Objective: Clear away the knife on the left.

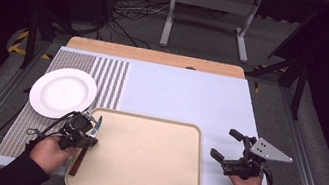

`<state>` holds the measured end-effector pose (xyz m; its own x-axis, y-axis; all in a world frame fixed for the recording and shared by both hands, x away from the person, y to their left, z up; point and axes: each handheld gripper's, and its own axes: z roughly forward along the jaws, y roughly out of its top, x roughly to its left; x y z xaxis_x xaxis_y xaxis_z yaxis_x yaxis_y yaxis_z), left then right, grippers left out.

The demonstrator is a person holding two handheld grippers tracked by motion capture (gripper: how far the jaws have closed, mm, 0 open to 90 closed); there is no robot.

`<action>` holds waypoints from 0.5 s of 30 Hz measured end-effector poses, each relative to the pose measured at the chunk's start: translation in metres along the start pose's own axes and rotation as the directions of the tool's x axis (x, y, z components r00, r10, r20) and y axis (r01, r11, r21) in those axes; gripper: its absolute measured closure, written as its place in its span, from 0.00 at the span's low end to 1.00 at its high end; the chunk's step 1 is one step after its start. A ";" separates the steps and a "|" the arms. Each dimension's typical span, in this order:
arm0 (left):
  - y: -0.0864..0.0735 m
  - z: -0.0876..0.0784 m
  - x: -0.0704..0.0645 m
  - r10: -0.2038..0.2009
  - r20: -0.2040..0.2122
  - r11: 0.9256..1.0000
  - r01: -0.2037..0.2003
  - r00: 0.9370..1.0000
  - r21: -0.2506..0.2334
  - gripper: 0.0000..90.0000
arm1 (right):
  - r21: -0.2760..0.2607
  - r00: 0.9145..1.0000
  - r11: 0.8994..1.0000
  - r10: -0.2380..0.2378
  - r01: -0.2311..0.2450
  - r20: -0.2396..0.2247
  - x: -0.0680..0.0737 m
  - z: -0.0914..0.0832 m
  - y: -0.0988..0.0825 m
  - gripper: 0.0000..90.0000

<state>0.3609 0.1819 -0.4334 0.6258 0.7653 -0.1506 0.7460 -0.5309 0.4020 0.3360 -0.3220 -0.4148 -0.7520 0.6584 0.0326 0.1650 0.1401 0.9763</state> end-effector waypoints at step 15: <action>-0.002 -0.004 0.005 -0.014 0.022 1.000 0.015 1.000 -0.020 0.91 | 0.005 1.000 1.000 -0.001 0.001 0.001 0.000 0.001 0.000 0.00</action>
<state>0.3614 0.1881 -0.4310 0.6198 0.7648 -0.1759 0.7504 -0.5120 0.4181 0.3363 -0.3216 -0.4152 -0.7517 0.6588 0.0313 0.1671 0.1444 0.9753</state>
